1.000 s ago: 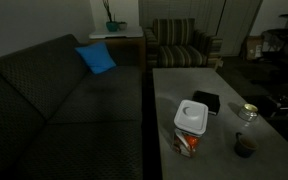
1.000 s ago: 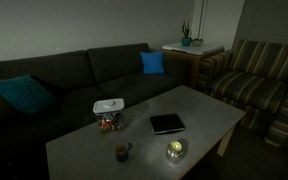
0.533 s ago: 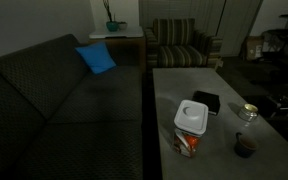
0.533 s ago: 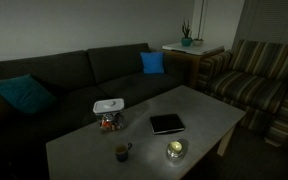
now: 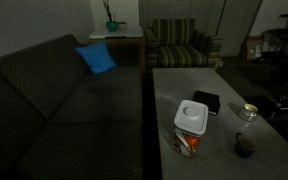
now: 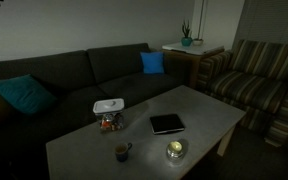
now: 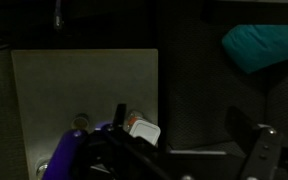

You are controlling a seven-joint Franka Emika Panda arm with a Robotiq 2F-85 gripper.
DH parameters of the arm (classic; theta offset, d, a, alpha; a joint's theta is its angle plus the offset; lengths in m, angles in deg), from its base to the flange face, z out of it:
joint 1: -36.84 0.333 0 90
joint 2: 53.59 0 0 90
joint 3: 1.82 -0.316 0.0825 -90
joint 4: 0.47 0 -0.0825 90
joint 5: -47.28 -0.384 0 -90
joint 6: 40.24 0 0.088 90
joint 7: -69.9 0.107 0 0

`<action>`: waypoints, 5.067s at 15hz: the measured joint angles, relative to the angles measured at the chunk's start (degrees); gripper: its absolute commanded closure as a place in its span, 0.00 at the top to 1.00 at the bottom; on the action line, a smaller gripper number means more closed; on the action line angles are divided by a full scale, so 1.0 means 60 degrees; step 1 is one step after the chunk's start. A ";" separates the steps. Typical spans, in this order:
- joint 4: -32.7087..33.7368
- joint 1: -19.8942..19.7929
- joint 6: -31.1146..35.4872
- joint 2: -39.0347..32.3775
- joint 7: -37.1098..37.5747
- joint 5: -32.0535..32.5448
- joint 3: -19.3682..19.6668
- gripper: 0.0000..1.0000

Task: Press the object on the lid of the bowl

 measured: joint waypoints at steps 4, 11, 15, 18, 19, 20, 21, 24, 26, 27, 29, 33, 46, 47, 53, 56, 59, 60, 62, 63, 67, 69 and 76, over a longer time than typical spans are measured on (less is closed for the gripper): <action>0.0012 0.0019 0.0019 0.0001 -0.0057 0.0011 0.0000 1.00; -0.0344 0.0163 0.2668 -0.0852 -0.1668 0.0055 -0.0001 1.00; -0.0320 0.0164 0.4278 -0.2482 -0.2199 0.0150 0.0017 1.00; -0.0059 0.0154 0.4582 -0.3537 -0.2200 0.0311 0.0097 1.00; 0.0024 0.0150 0.4592 -0.3686 -0.2200 0.0323 0.0109 1.00; 0.0085 0.0150 0.4592 -0.3739 -0.2200 0.0326 0.0111 1.00; 0.0114 0.0150 0.4592 -0.3744 -0.2200 0.0326 0.0111 1.00; 0.0060 0.0204 0.5181 -0.3752 -0.2245 0.0326 0.0090 1.00; 0.0020 0.0293 0.5858 -0.3865 -0.2419 0.0393 0.0078 1.00; 0.0036 0.0322 0.6103 -0.4021 -0.2520 0.0461 0.0078 1.00; 0.0152 0.0332 0.6644 -0.4647 -0.2683 0.0776 0.0080 1.00; 0.0643 0.0395 0.7928 -0.6445 -0.2286 0.2518 0.0220 1.00; 0.2112 0.1334 0.8088 -0.8797 -0.1279 0.4265 0.1497 1.00; 0.2317 0.1256 0.8064 -0.9049 -0.1445 0.4230 0.1434 1.00; 0.4402 0.1269 0.7593 -1.0965 -0.2327 0.4324 0.1258 1.00; 0.5570 0.1523 0.7086 -1.1847 -0.2366 0.4476 0.1486 0.73; 0.6569 0.1737 0.6830 -1.2592 -0.2365 0.4561 0.1789 0.53; 0.6840 0.1755 0.6799 -1.2774 -0.2365 0.4562 0.1836 0.44; 0.7305 0.1749 0.6749 -1.3050 -0.2365 0.4562 0.1881 0.30; 0.7484 0.1733 0.6728 -1.3145 -0.2365 0.4561 0.1889 0.24; 0.7944 0.1607 0.6546 -1.3322 -0.2362 0.4556 0.1898 0.01; 0.8060 0.1499 0.6445 -1.3321 -0.2346 0.4551 0.1919 0.00; 0.8111 0.1430 0.6230 -1.3349 -0.2063 0.4551 0.2403 0.00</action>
